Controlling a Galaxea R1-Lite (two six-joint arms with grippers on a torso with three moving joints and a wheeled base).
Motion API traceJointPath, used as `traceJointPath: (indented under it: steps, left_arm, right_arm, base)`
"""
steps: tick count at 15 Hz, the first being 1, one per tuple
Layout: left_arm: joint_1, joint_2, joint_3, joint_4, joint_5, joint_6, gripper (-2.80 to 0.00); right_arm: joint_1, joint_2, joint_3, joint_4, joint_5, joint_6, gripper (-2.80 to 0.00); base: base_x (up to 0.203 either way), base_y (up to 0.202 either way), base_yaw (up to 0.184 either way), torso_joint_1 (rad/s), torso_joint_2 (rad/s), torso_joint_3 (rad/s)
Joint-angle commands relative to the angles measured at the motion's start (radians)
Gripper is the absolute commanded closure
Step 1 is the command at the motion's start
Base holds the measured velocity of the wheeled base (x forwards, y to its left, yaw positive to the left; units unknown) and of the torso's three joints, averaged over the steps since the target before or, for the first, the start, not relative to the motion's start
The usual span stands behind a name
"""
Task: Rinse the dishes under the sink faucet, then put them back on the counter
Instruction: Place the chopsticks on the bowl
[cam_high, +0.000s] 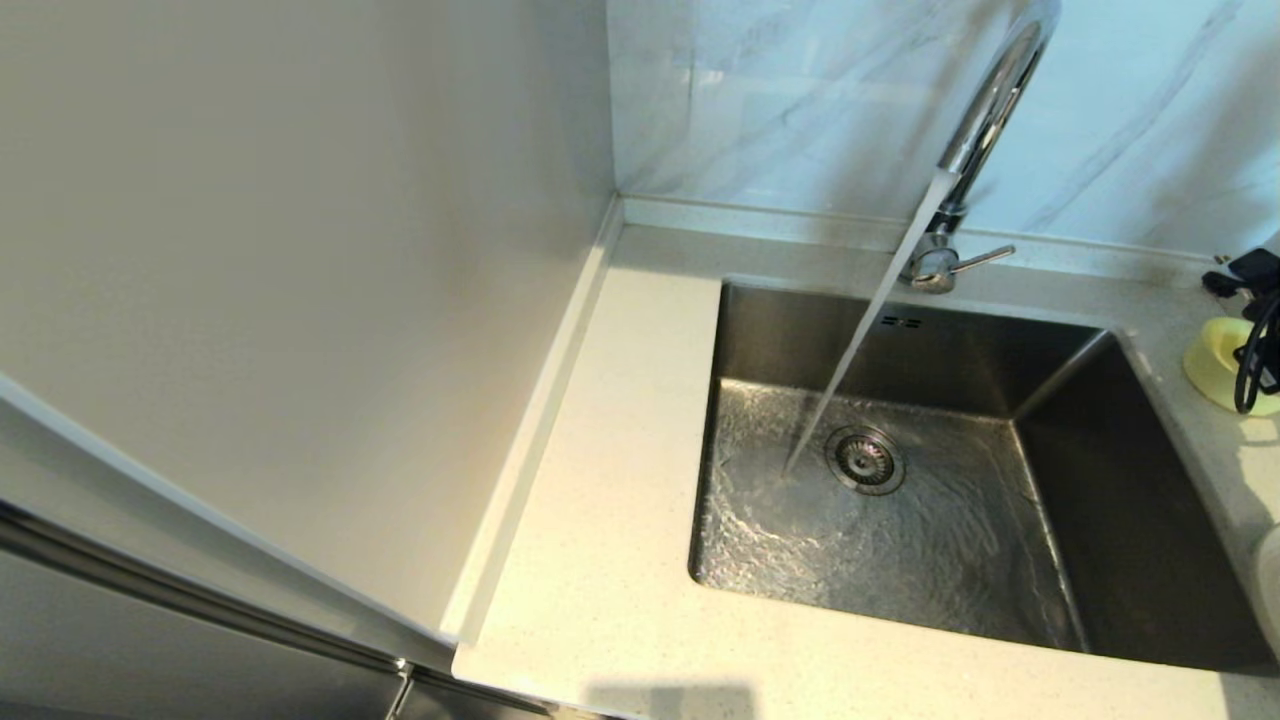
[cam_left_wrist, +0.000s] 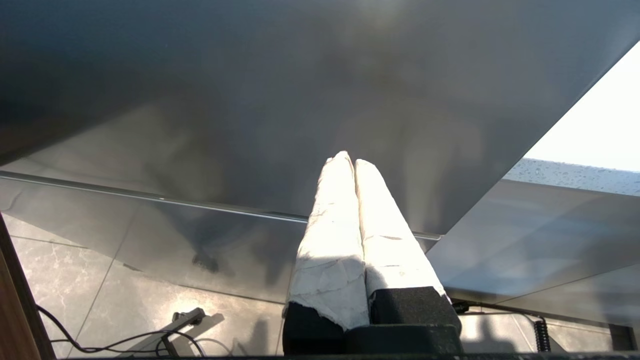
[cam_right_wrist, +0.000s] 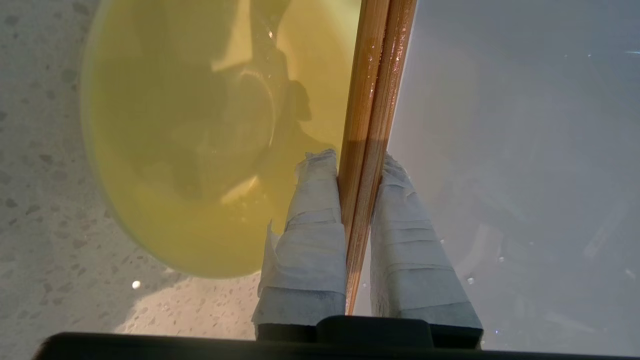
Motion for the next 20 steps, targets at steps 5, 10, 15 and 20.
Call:
traceJointPath:
  steps: [5, 10, 15, 20]
  left_arm:
    - [0.0, 0.0, 0.0, 0.0, 0.0, 0.0, 0.0]
    - [0.0, 0.0, 0.0, 0.0, 0.0, 0.0, 0.0]
    - [0.0, 0.0, 0.0, 0.0, 0.0, 0.0, 0.0]
    - [0.0, 0.0, 0.0, 0.0, 0.0, 0.0, 0.0]
  right_arm:
    - [0.003, 0.002, -0.008, 0.001, -0.004, -0.003, 0.0]
    - [0.017, -0.001, 0.001, 0.001, -0.004, -0.005, 0.0]
    - [0.034, -0.001, 0.012, 0.001, -0.004, -0.006, 0.0]
    - [0.034, -0.001, 0.012, 0.001, -0.017, -0.006, -2.8]
  base:
    - [0.0, 0.0, 0.0, 0.0, 0.0, 0.0]
    - [0.0, 0.0, 0.0, 0.0, 0.0, 0.0]
    - [0.0, 0.0, 0.0, 0.0, 0.0, 0.0]
    - [0.0, 0.0, 0.0, 0.0, 0.0, 0.0]
